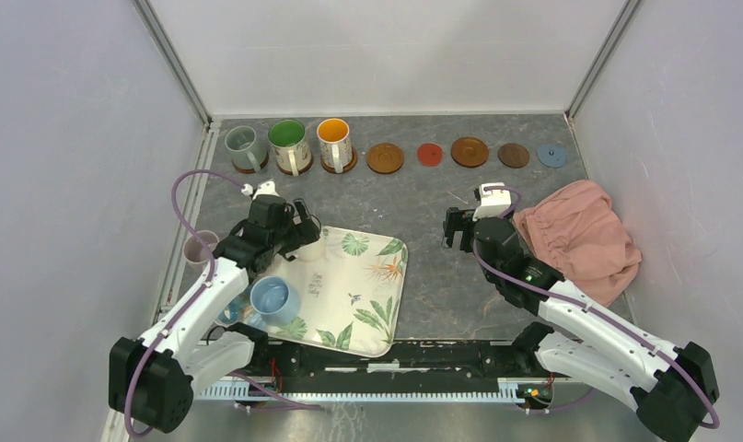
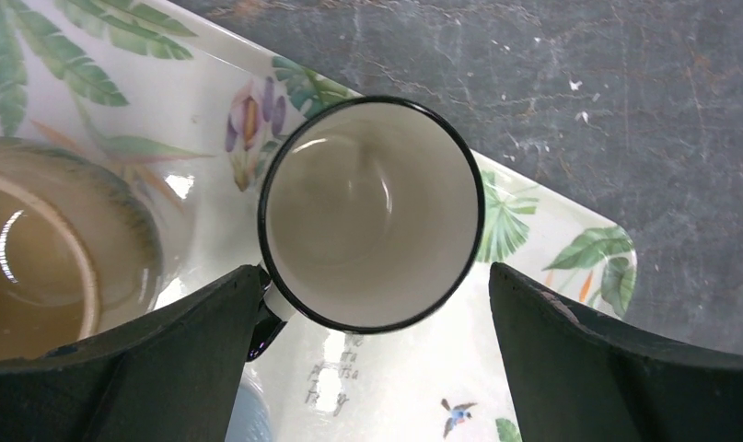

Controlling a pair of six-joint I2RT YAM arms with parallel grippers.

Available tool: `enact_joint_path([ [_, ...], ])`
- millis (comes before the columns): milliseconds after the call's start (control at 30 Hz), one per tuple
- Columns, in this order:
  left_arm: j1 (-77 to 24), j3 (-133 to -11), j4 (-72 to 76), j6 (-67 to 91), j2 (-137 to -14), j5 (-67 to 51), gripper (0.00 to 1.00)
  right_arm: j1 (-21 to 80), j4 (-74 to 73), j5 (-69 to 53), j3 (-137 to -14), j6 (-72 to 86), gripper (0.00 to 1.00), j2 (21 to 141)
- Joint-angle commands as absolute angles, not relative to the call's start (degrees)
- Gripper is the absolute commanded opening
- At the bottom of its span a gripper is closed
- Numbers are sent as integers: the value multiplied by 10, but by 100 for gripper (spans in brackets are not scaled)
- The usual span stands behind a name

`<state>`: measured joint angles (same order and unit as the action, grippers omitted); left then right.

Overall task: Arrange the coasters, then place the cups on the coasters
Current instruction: Pick up the cup from the tray.

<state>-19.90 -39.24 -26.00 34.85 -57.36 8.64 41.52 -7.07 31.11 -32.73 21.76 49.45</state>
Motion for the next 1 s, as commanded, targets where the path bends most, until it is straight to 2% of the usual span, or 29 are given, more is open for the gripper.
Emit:
enact_joint_path([
  [0,-202,-404,-250,328,-573,21,100,415,-47,321,-324,216,98,488],
  [233,-257,-402,-260,350,-571,47,100,415,-43,316,-323,219,98,493],
  [433,-309,-390,-280,401,-581,190,99,415,-42,315,-325,217,98,493],
  [767,-310,-360,-244,419,-613,229,70,414,-45,317,-323,206,98,488],
  [967,-319,-353,-220,419,-634,228,57,415,-43,320,-320,206,98,488],
])
